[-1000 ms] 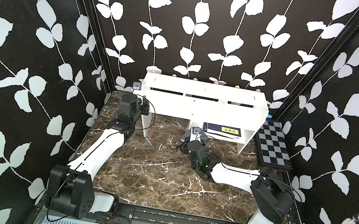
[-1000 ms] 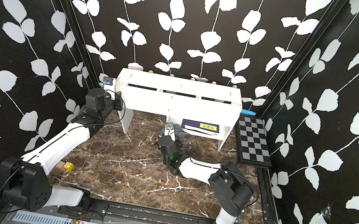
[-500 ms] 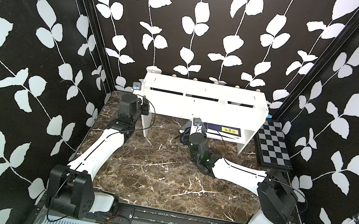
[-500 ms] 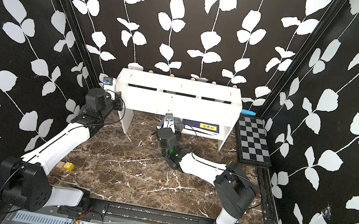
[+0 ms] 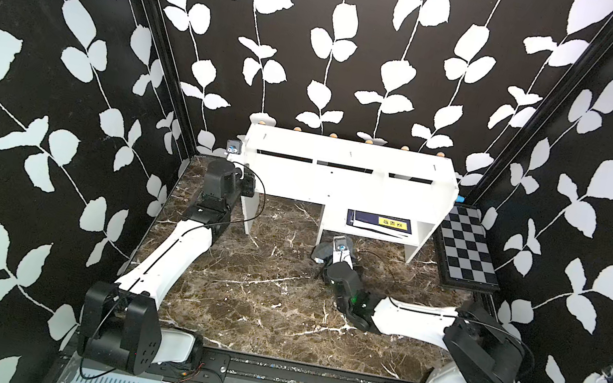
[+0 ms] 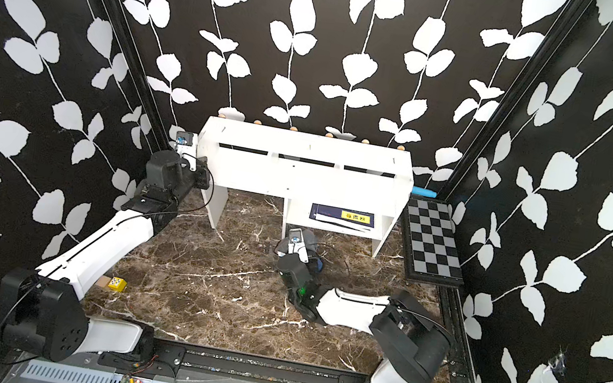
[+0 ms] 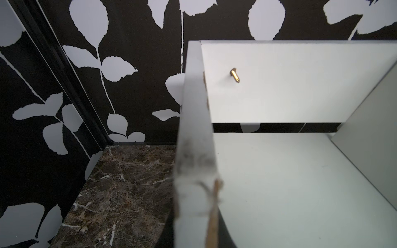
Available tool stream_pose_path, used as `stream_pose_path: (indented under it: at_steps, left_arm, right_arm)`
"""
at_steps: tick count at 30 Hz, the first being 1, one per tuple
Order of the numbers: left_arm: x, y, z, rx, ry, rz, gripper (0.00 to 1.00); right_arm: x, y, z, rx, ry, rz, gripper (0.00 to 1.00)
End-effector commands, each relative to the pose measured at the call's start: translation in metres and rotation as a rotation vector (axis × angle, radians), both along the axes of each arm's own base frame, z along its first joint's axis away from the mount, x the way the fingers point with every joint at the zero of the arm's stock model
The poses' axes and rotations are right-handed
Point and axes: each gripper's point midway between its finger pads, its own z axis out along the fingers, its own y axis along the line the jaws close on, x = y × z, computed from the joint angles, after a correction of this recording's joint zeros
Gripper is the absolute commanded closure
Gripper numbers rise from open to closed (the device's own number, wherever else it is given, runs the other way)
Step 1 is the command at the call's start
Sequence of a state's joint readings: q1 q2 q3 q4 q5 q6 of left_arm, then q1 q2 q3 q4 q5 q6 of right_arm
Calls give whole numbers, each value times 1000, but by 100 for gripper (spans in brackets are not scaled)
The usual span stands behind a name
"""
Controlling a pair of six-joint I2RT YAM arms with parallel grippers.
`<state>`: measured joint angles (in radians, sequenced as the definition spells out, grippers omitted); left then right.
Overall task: Wipe the bookshelf clean with a cloth
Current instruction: Wipe the dust from the shelf.
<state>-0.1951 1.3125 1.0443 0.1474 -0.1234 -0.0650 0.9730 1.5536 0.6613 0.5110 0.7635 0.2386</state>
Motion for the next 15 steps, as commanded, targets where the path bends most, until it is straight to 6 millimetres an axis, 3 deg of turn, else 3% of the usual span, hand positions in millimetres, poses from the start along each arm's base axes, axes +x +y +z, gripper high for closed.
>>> stream_pose_path:
  at_steps: [1, 4, 11, 15]
  left_arm:
    - [-6, 2, 9, -21, -27, 17, 100]
    - [-5, 2, 8, -18, -24, 19, 100]
    - [-6, 4, 8, -9, -25, 27, 100]
    - [-6, 4, 7, -8, -23, 27, 100]
  right_arm:
    - [6, -60, 35, -46, -126, -242, 100]
    - [11, -101, 48, -61, -121, -336, 100]
    - [21, -167, 104, -55, -215, -458, 100]
    - [35, -188, 114, -48, -210, -493, 100]
